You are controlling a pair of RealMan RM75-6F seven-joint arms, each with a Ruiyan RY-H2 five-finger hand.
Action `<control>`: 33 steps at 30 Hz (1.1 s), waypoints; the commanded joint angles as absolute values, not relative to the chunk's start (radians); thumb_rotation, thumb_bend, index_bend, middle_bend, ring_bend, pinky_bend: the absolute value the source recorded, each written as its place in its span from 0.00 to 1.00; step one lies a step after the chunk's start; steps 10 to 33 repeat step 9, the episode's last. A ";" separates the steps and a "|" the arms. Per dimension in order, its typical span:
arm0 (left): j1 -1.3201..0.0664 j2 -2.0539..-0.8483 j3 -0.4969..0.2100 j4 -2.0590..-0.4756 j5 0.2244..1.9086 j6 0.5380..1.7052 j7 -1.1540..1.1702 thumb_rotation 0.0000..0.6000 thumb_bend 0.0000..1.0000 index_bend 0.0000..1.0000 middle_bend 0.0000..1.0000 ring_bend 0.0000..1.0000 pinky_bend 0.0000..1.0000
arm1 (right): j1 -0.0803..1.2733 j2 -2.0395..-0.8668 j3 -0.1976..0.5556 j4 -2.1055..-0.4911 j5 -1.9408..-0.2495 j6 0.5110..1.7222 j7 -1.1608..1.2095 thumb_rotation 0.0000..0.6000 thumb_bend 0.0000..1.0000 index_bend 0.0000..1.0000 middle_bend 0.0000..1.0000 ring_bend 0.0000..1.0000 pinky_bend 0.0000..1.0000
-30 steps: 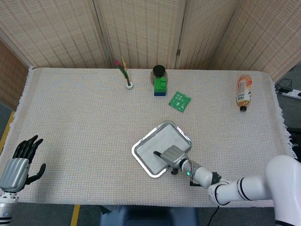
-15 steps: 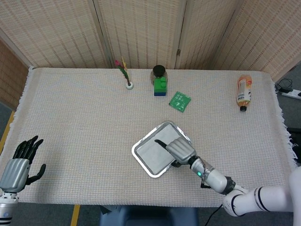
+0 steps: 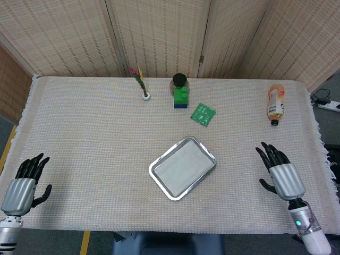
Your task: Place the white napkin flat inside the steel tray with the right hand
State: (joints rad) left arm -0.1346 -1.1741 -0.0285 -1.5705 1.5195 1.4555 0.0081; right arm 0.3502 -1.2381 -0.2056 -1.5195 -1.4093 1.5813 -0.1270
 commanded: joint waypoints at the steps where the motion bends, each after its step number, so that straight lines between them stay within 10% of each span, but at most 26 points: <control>1: -0.136 -1.183 -0.031 -1.569 1.513 1.452 0.030 1.00 0.50 0.00 0.00 0.00 0.00 | 0.232 -1.233 -0.207 -1.385 -1.383 1.639 -0.017 1.00 0.29 0.00 0.00 0.01 0.12; 33: -0.142 -1.193 -0.032 -1.574 1.499 1.436 0.071 1.00 0.50 0.00 0.00 0.00 0.00 | 0.221 -1.197 -0.174 -1.424 -1.455 1.606 -0.002 1.00 0.29 0.00 0.00 0.00 0.09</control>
